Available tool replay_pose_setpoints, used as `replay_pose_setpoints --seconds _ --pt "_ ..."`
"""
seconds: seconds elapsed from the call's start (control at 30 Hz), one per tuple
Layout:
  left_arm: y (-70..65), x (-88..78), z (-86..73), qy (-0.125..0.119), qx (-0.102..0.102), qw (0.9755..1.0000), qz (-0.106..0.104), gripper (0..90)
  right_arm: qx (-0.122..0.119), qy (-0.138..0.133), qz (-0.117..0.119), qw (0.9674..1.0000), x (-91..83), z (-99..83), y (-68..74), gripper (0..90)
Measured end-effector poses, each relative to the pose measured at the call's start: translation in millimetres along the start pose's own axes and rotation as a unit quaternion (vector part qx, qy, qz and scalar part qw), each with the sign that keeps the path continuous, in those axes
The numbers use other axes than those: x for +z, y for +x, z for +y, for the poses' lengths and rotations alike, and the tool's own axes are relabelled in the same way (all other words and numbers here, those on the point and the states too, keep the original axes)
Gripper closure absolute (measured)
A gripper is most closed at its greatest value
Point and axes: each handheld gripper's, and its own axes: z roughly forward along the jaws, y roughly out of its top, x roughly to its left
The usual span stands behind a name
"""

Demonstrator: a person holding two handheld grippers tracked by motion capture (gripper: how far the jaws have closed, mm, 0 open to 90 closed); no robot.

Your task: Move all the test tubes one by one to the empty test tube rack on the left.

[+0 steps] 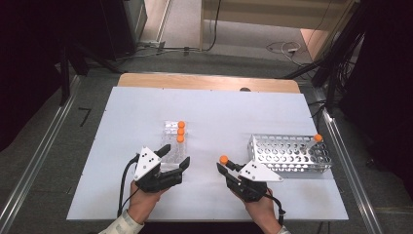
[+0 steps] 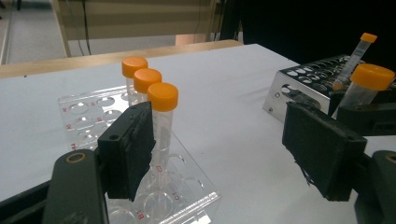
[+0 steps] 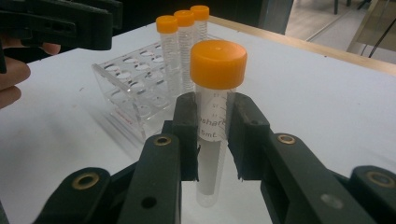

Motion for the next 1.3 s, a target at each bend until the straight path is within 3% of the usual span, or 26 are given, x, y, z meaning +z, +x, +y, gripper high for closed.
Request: replay_pose_setpoints --seconds 0.5,0.9,1.3 --pt "-12.7 1.0 1.8 -0.001 0.008 0.9997 -0.025 25.0 -0.013 0.01 0.016 0.9997 11.1 -0.6 11.9 72.0" --pt "-29.1 5.7 3.9 -0.003 0.016 0.9982 -0.059 28.2 -0.023 0.013 0.022 0.9994 16.3 -1.2 18.8 72.0" --pt "-47.3 16.5 1.9 0.003 0.028 0.9952 -0.094 42.5 -0.029 0.013 0.03 0.999 17.7 -0.5 24.2 72.0"
